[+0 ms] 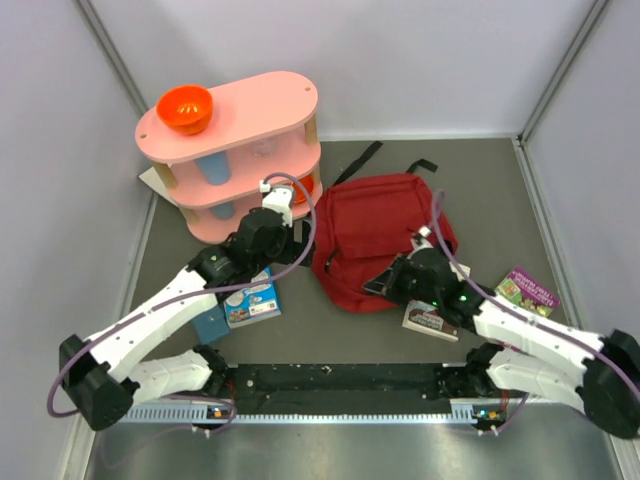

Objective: Pack the student bag
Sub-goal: Unzip the student bag at the center of the board.

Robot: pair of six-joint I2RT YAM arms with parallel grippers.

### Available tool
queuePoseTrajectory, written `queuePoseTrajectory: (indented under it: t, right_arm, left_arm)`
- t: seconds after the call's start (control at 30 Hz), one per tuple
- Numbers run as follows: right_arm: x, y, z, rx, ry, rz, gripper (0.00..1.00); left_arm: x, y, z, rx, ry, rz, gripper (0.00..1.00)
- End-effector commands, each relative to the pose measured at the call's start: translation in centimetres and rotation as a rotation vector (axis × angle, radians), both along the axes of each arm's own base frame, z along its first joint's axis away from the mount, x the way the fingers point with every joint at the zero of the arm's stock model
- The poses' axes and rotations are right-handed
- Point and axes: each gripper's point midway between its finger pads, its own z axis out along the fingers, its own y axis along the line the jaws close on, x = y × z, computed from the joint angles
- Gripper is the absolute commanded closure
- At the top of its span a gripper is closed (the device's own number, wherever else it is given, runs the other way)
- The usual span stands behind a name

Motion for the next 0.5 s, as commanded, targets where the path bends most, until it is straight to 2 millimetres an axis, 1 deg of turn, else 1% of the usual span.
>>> queuePoseTrajectory:
  t: [0.0,0.03,0.07,0.1,0.13,0.17,0.2,0.23,0.27,0.3,0.33,0.37,0.4,0.43,0.47]
  right_arm:
    - [0.5,7.1,6.8,0.144,-0.177,0.183,1.00]
    - [0.4,8.0,5.0,0.112,-0.138,0.196,0.98]
    - [0.3,8.9,5.2,0.132,-0.122,0.200,0.96]
    - [-0.3,9.7,4.8,0.142,-0.105,0.231,0.92]
    - [-0.6,10.4,4.0,0.144,-0.085,0.255,0.81]
    - [-0.9,10.8,3.9,0.151,-0.075,0.273,0.72]
    - [-1.5,10.7,3.2,0.120,-0.054,0.283,0.65]
    - [-1.6,10.4,2.9,0.095,-0.050,0.280,0.55]
    - [-1.2,10.0,3.9,0.073,-0.097,0.263,0.48]
    - [-1.6,8.8,3.0,0.002,-0.075,0.254,0.40]
    - [-1.6,8.1,3.5,-0.032,-0.105,0.256,0.29]
    - [-1.1,7.0,5.1,-0.044,-0.150,0.210,0.28]
    - [-1.0,6.1,5.9,-0.059,-0.171,0.189,0.27]
    - [-1.3,4.8,5.8,-0.104,-0.179,0.181,0.27]
    - [-0.8,3.1,8.1,-0.092,-0.244,0.111,0.27]
  left_arm:
    - [-1.0,0.7,1.8,-0.010,-0.057,-0.037,0.06]
    - [-1.1,0.8,2.0,-0.013,-0.060,-0.039,0.06]
    - [-1.3,0.8,2.2,-0.018,-0.062,-0.044,0.06]
    - [-1.4,0.8,2.0,-0.016,-0.059,-0.048,0.06]
    - [-1.5,0.8,1.9,-0.018,-0.055,-0.054,0.06]
    - [-1.6,0.9,1.8,-0.016,-0.052,-0.052,0.06]
    - [-1.7,0.9,1.5,-0.013,-0.043,-0.052,0.06]
    - [-1.7,1.1,1.3,-0.008,-0.039,-0.047,0.06]
    - [-1.8,1.1,1.1,-0.004,-0.031,-0.046,0.06]
    - [-1.9,1.2,0.9,-0.003,-0.028,-0.047,0.06]
    - [-1.9,1.2,1.0,-0.004,-0.031,-0.048,0.06]
    - [-1.9,1.3,0.8,0.005,-0.029,-0.048,0.06]
    - [-1.9,1.3,0.7,0.008,-0.029,-0.047,0.06]
    - [-1.9,1.3,0.6,0.012,-0.027,-0.047,0.06]
    - [-1.8,1.3,0.5,0.012,-0.025,-0.048,0.06]
